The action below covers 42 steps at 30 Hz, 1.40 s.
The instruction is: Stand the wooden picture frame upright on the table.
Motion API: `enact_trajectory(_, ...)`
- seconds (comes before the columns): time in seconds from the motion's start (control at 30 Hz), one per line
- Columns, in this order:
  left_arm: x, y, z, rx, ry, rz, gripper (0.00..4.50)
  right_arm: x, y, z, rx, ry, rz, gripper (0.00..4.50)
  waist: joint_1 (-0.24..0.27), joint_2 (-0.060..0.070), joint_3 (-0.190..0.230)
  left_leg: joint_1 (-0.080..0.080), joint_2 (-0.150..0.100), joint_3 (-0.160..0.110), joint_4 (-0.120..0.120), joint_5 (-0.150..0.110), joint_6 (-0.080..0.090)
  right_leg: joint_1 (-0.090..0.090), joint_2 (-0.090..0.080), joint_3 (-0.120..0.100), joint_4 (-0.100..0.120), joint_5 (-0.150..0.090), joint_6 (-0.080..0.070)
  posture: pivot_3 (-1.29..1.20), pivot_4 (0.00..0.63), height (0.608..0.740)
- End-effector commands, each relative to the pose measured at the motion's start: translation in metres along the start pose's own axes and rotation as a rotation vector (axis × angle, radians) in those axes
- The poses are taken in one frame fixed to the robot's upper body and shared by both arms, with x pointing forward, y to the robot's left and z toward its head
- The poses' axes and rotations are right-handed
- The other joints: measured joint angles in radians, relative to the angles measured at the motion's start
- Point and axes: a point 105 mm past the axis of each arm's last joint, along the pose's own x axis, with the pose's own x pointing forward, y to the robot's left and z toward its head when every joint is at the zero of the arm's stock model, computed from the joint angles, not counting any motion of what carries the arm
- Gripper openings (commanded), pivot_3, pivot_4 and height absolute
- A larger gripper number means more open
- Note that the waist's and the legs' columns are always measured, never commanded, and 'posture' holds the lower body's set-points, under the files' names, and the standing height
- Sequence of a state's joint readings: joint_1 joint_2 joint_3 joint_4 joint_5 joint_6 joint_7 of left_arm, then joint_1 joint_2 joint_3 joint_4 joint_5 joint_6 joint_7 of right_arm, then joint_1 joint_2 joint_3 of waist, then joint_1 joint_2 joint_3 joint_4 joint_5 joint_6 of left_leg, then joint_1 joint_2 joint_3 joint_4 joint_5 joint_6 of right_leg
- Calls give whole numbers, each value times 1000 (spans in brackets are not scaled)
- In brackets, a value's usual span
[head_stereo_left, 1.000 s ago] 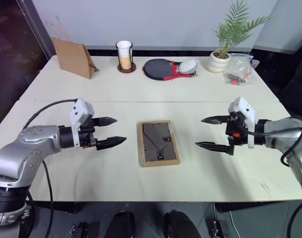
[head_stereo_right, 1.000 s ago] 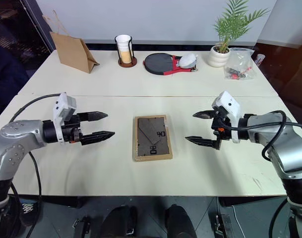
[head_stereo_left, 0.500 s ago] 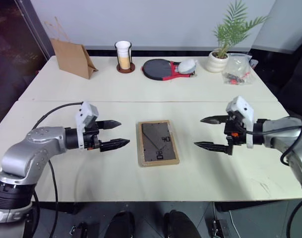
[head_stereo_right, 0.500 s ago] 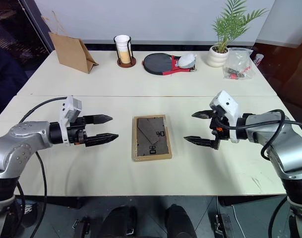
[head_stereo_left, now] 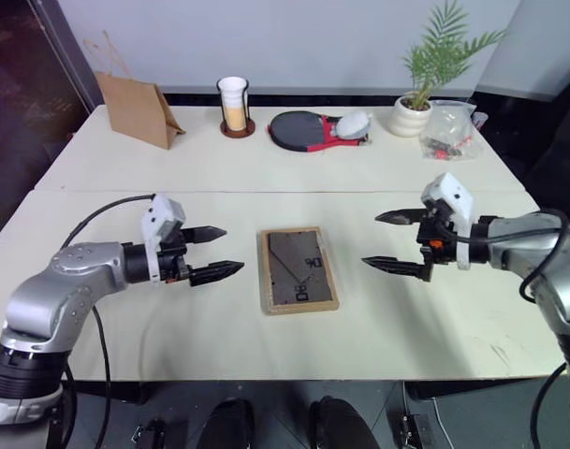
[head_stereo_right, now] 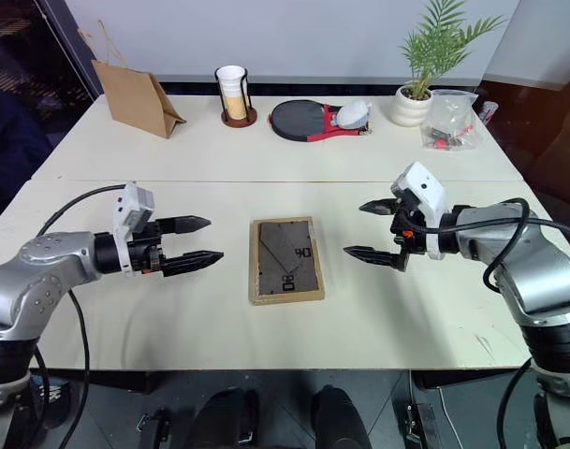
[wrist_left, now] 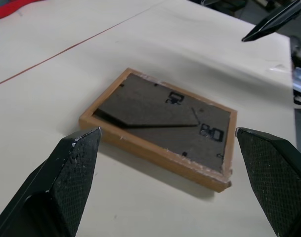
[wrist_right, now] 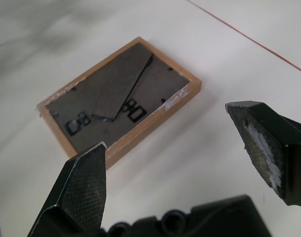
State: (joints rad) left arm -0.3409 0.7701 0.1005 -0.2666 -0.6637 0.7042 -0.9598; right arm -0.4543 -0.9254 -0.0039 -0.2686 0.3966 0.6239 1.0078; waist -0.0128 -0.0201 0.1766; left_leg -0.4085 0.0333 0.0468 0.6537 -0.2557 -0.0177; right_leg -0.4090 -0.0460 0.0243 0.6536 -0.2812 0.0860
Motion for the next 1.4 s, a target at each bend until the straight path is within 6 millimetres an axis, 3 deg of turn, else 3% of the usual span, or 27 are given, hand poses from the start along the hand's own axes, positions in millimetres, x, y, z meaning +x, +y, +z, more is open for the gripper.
enact_trajectory(0.03, -4, 6, 3, 26, -30, 42, 3692, 2, -5, 4, -32, -15, -33, 3212, 0, 0, 0, 0, 0, 0, 0, 0, 0, 0, 0, 0, 0, 0, 0, 0, 150, 740)
enact_trajectory(0.23, 4, 6, -13, 55, 4, 63, 533, 15, 0, -8, -17, -14, -34, 13, 0, 0, 0, 0, 0, 0, 0, 0, 0, 0, 0, 0, 0, 0, 0, 0, 150, 740)
enact_trajectory(0.27, 6, 9, -20, 66, 16, 89, 98, 19, 1, -12, -17, -11, -44, 0, 0, 0, 0, 0, 0, 0, 0, 0, 0, 0, 0, 0, 0, 0, 0, 0, 150, 740)
enact_trajectory(0.47, 38, 8, -55, 46, 24, 172, 36, 46, 3, -45, -14, 89, -139, 0, 1, 0, -1, 0, -1, 1, 1, 0, 0, 0, 0, 0, 0, 0, 0, 0, 150, 740)
enact_trajectory(0.63, 59, -5, -68, -2, -2, 138, 36, 59, 14, -61, 9, 118, -152, 0, 1, 0, -1, 0, 0, 0, 1, 0, 0, 0, 0, 0, 1, 0, 0, 0, 150, 740)
enact_trajectory(0.83, 60, -8, -78, -14, 59, 134, 36, 81, 45, -67, 56, 113, -50, 0, -5, 0, -1, 1, 0, 0, 1, 0, 0, 0, 0, 0, 2, 0, 0, 0, 150, 740)
enact_trajectory(0.97, 56, -7, -87, -18, 119, 149, 36, 92, 54, -64, 70, 102, -21, 0, -7, -2, -3, 2, 0, 0, 1, 0, 0, 1, 1, 0, 3, 0, 0, 0, 150, 740)
enact_trajectory(1.4, 44, -12, -89, -25, 173, 131, 36, 96, 82, -52, 85, 82, 91, 0, -6, -2, -7, 3, 1, 0, 1, 0, 0, 1, 1, 0, 4, 0, 0, 0, 150, 740)
